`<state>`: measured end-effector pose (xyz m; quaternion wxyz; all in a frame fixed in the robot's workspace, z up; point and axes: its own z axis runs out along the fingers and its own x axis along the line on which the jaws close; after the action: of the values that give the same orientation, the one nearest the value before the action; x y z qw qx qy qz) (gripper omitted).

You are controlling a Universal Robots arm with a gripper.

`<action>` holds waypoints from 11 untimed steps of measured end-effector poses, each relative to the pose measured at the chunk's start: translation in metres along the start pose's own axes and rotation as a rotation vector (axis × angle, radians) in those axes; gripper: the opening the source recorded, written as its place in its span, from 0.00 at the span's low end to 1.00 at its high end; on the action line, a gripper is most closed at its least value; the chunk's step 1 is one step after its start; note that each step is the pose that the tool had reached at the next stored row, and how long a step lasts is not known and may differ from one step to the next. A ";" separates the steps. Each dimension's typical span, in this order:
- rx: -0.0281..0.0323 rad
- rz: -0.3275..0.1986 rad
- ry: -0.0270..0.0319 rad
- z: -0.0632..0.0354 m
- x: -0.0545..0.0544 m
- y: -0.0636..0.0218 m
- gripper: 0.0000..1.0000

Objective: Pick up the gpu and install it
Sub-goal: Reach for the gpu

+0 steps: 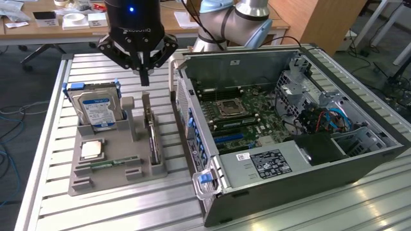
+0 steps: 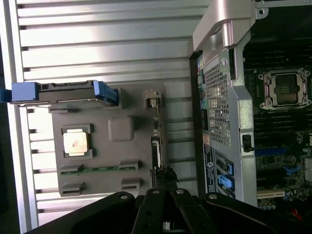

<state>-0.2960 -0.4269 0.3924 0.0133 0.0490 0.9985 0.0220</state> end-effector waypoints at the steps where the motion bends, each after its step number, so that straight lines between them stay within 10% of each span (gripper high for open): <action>1: 0.0000 0.000 0.0000 -0.0001 0.000 -0.0019 0.11; 11: 0.0000 0.000 0.0000 -0.0003 0.000 -0.0186 0.11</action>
<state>-0.2976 -0.4455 0.3919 0.0133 0.0490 0.9985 0.0219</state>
